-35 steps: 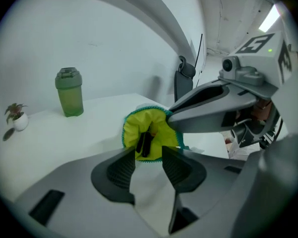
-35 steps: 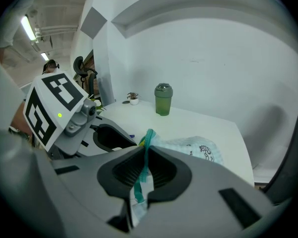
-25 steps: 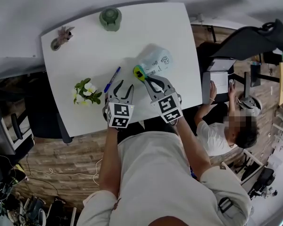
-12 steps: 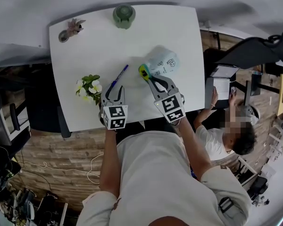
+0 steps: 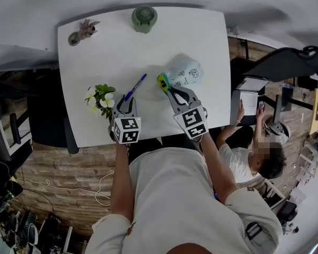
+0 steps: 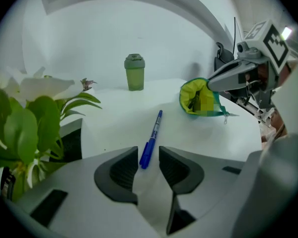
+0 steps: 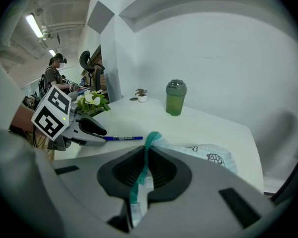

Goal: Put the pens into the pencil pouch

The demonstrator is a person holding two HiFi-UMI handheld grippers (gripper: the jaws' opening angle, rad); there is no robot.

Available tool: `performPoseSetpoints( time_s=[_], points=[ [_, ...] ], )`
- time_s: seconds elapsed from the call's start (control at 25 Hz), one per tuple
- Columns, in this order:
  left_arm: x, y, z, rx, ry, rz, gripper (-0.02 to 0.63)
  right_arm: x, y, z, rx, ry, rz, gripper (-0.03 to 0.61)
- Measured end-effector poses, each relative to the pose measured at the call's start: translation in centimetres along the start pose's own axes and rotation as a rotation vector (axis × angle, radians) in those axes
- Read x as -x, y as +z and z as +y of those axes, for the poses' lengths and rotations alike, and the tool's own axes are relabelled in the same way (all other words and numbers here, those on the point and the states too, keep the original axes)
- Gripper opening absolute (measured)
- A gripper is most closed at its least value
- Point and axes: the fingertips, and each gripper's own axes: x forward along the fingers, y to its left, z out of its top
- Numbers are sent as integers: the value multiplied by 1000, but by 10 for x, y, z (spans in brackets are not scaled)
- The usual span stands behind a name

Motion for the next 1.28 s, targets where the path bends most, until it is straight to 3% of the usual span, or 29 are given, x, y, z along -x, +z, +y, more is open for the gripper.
performPoseSetpoints(
  time_s=[0.16, 0.28, 0.88, 1.28],
  points=[
    [-3, -5, -1, -7, -34, 17, 107, -1, -1, 0, -1, 2, 2, 26],
    [-4, -4, -8, -21, -60, 14, 54, 0, -2, 0, -3, 0, 4, 26],
    [16, 4, -14, -11, -113, -17, 51, 4, -3, -1, -3, -17, 0, 26],
    [48, 19, -34, -83, -201, -41, 51, 11, -1, -4, -2, -31, -12, 26]
  ],
)
